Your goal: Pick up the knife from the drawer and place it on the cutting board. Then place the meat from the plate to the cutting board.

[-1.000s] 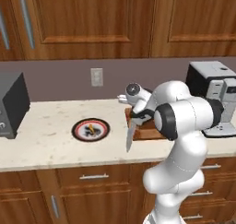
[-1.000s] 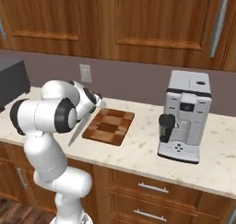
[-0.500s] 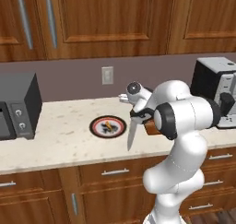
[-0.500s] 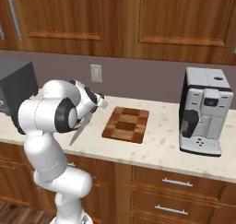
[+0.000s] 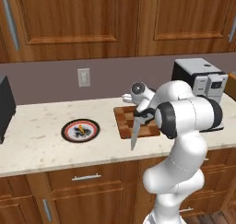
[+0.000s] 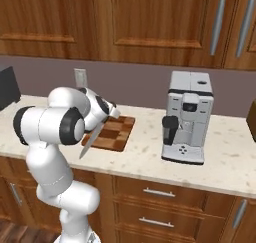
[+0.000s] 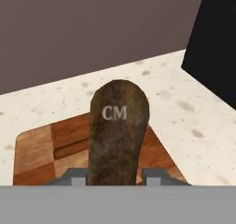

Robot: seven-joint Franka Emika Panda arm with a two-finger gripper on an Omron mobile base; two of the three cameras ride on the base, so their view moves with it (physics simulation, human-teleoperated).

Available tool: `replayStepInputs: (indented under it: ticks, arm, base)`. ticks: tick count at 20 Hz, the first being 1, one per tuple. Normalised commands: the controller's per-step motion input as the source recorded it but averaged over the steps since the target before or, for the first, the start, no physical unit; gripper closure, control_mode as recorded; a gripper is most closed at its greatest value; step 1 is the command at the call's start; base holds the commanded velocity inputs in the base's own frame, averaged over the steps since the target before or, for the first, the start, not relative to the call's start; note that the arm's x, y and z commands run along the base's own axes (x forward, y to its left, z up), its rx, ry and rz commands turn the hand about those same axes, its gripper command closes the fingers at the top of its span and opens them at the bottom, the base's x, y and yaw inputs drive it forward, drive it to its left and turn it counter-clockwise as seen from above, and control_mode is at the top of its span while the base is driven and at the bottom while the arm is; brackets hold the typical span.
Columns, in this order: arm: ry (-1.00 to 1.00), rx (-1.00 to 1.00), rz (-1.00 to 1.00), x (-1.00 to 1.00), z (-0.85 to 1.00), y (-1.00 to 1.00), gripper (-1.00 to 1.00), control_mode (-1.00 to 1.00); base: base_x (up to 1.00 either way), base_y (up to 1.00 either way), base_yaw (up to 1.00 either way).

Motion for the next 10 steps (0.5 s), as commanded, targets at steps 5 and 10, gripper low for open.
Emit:
replayStepInputs:
  ticks: [5,10]
  arm:
    - [0.0,0.0,0.0,0.0,0.0,0.0,1.0,1.0]
    - [0.0,0.0,0.0,0.0,0.0,0.0,1.0,1.0]
  base:
    - [0.54,0.1,0.0]
    - [0.61,0.05,0.0]
